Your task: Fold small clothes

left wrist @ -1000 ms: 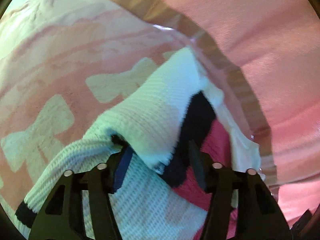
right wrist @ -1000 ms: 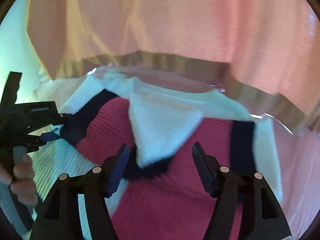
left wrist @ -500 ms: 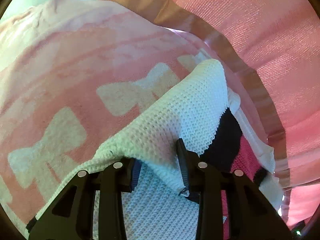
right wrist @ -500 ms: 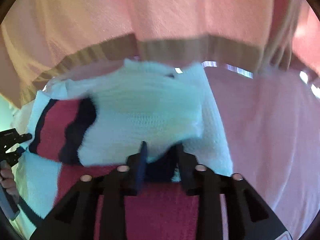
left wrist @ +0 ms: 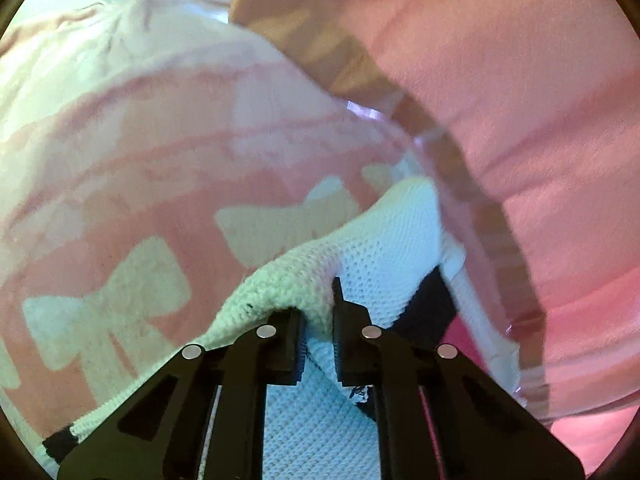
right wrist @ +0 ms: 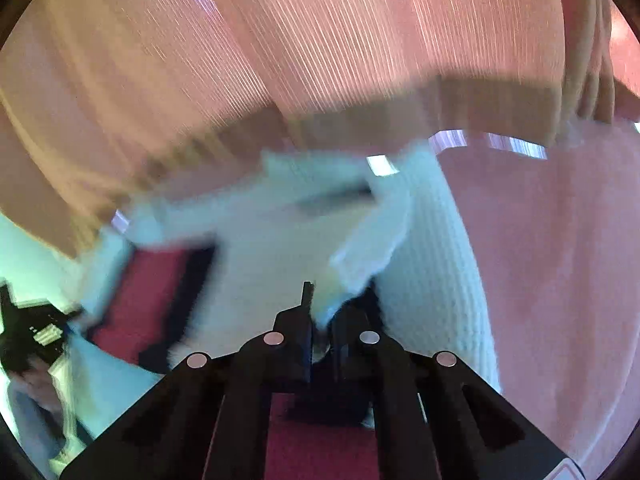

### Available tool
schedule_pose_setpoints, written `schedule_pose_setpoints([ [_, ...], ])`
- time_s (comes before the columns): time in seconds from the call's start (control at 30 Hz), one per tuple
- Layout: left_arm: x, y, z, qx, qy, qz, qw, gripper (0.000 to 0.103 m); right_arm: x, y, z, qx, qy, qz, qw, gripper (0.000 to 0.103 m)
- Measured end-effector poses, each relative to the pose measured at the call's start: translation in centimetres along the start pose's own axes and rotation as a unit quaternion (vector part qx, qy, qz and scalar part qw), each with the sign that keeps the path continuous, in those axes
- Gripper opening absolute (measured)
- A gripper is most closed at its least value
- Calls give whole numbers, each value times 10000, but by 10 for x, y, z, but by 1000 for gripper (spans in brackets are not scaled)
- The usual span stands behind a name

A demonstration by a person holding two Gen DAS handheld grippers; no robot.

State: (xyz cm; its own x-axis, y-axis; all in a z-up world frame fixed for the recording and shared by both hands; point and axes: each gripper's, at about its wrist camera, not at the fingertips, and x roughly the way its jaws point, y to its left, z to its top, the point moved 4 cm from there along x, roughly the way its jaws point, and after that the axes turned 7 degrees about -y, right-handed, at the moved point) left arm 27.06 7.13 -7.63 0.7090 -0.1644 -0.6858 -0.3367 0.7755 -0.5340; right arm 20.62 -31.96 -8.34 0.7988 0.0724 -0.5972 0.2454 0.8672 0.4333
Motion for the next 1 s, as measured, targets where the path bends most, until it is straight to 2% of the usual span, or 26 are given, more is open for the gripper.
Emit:
schedule_pose_setpoints([
  [0.1, -10, -1, 9, 19, -280, -51, 9996, 9, -30, 28, 27, -235, -546, 573, 9966, 6],
  [0.13, -6, 1, 8, 133, -262, 28, 9996, 9, -30, 29, 27, -304, -523, 570, 9965, 6],
  [0.17, 2, 4, 5, 265, -149, 147, 9994, 9, -23, 26, 21, -423, -403, 411, 9974, 6],
  [0.23, 20, 17, -7, 255, 122, 366, 9989, 9, 9, 0, -6, -472, 237, -23, 9986, 6],
  [0.27, 23, 23, -11, 192, 177, 358, 9990, 10, 24, -17, -22, -298, 610, -177, 9975, 6],
  [0.3, 20, 23, -13, 168, 92, 317, 9993, 10, 30, -30, -33, -2, 716, -80, 9974, 5],
  [0.37, 16, 20, -13, 283, 94, 356, 9989, 10, 24, -28, -25, 82, 692, -42, 9976, 5],
  [0.47, 15, 17, -12, 402, 95, 392, 9984, 10, 5, -10, -4, -125, 302, 131, 9994, 6],
  [0.57, 22, 22, -13, 310, 184, 404, 9985, 12, 17, -35, -26, -23, 879, -255, 9958, 5],
  [0.6, 22, 21, -14, 387, 210, 422, 9981, 12, 12, -45, -30, 210, 765, -65, 9968, 6],
  [0.63, 21, 18, -14, 480, 241, 440, 9976, 13, 6, -48, -27, 255, 795, -182, 9963, 8],
  [0.7, 16, 12, -18, 649, 335, 428, 9964, 15, -14, -46, -17, 206, 694, -523, 9960, 26],
  [0.8, 1, 11, -25, 822, 464, 375, 9948, 21, -50, -44, -5, 104, 368, -770, 9963, 32],
  [0.87, -13, 14, -27, 921, 492, 335, 9940, 35, -67, -45, -9, 209, 361, -727, 9965, 32],
  [0.93, -30, 19, -28, 1070, 500, 265, 9927, 43, -84, -43, -21, 262, 449, -707, 9961, 34],
  [1.0, -44, 22, -32, 1349, 487, 189, 9895, 45, -94, -34, -37, 155, 583, -703, 9957, 38],
])
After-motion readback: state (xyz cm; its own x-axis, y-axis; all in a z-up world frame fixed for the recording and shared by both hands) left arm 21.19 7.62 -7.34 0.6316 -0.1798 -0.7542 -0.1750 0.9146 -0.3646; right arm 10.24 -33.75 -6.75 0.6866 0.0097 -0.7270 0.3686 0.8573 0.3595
